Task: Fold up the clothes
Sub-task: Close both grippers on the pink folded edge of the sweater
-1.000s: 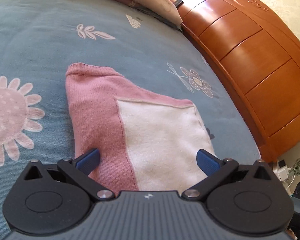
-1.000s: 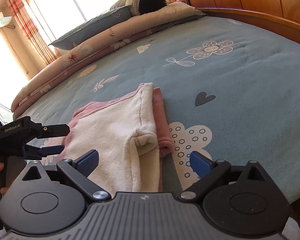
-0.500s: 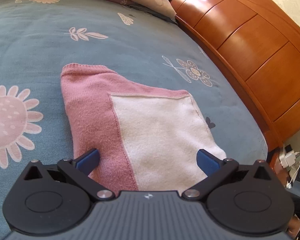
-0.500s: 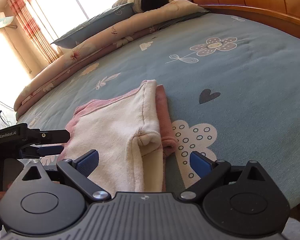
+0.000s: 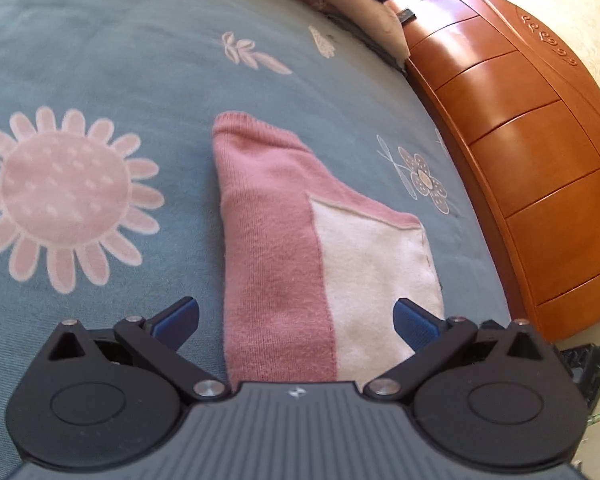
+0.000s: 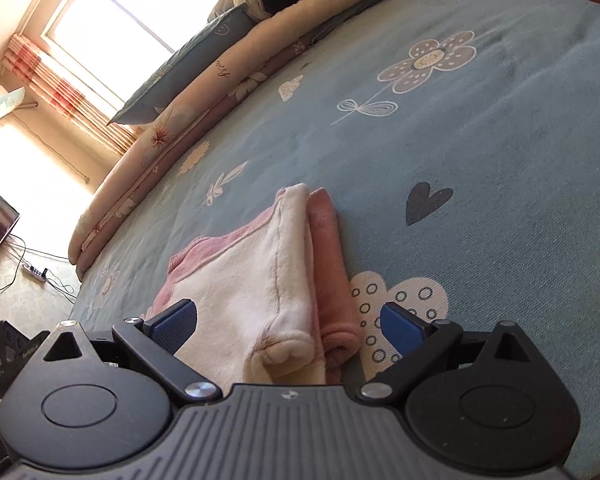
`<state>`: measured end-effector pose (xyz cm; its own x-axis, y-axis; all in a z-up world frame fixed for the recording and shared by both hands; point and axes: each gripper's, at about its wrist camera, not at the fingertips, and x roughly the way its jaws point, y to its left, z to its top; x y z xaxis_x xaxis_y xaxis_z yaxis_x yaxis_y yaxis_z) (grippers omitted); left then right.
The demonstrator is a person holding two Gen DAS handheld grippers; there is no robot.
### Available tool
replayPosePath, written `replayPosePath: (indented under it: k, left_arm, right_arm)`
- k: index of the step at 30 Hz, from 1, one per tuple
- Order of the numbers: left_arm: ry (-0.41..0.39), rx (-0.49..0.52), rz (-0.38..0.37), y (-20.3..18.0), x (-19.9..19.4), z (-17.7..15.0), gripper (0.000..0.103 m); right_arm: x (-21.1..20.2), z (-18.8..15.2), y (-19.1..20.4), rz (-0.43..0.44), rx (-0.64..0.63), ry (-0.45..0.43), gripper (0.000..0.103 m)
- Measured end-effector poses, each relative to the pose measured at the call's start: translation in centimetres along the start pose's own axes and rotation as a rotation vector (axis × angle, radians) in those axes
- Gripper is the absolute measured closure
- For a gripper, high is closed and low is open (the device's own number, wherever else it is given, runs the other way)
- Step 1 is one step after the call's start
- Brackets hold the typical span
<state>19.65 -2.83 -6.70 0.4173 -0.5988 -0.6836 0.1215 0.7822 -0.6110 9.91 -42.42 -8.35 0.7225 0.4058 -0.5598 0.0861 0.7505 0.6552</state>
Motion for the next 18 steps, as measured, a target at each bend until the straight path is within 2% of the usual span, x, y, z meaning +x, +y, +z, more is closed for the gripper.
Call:
replayPosePath:
  k: [6, 10, 15, 18]
  left_arm:
    - [0.062, -0.044, -0.033, 1.0, 2.6, 0.2, 0.001]
    - [0.069, -0.063, -0.089, 1.5, 3.5, 0.7, 0.001]
    - [0.073, -0.103, -0.144, 2.0, 5.1, 2.0, 0.001]
    - [0.078, -0.104, -0.148, 1.9, 6.0, 2.7, 0.001]
  right_arm:
    - [4.2, 1.4, -2.6, 0.057, 0.123, 0.127, 0.002]
    - [5.7, 2.1, -3.1, 0.144, 0.176, 0.15, 0.0]
    - [8.3, 3.9, -2.6, 0.174, 0.164, 0.181, 0.0]
    - [9.9, 4.7, -1.8, 0.176, 0.146, 0.2, 0.0]
